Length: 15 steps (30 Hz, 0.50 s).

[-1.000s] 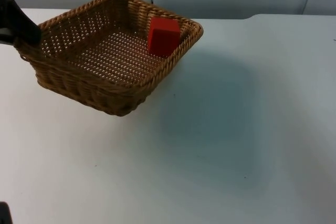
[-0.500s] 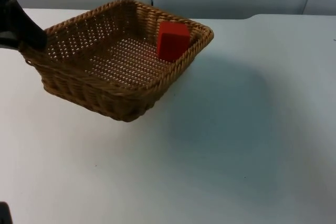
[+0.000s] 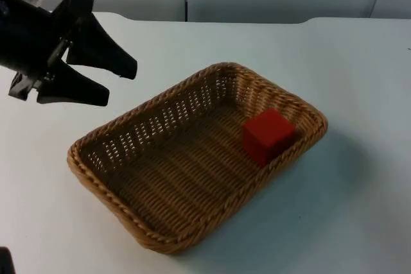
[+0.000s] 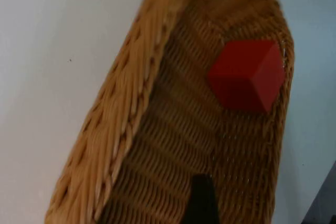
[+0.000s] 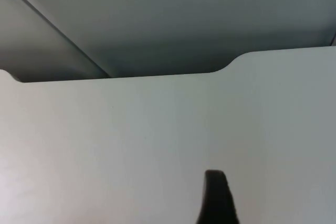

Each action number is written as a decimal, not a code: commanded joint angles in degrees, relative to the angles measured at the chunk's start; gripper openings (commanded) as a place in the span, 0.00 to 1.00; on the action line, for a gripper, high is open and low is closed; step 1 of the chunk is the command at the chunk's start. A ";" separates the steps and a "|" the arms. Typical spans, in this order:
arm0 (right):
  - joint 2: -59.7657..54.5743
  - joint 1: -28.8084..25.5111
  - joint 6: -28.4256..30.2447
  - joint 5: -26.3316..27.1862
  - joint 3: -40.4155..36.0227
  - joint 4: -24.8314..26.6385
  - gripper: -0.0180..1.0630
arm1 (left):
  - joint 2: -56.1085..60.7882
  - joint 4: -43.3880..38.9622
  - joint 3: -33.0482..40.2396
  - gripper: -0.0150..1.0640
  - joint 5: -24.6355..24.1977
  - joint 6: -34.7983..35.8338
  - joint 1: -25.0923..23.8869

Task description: Pick up the basket with the left hand and place the cube into the basket with the right hand.

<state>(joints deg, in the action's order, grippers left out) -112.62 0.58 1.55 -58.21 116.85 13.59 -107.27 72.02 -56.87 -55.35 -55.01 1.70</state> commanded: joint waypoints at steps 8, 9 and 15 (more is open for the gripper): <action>0.80 -0.12 -0.10 -0.34 0.16 0.23 0.53 | 0.00 0.91 -0.40 0.62 3.54 -2.16 0.73; 0.80 -0.12 -0.10 -0.34 0.16 0.23 0.53 | 0.00 0.91 -0.40 0.61 4.45 -2.89 0.73; 0.80 -0.12 -0.10 -0.34 0.16 0.23 0.53 | 0.36 0.76 -4.74 0.27 3.91 -4.54 -0.97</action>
<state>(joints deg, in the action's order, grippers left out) -112.62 0.58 1.46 -58.44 116.85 13.63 -107.39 72.26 -59.34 -50.26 -58.79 1.69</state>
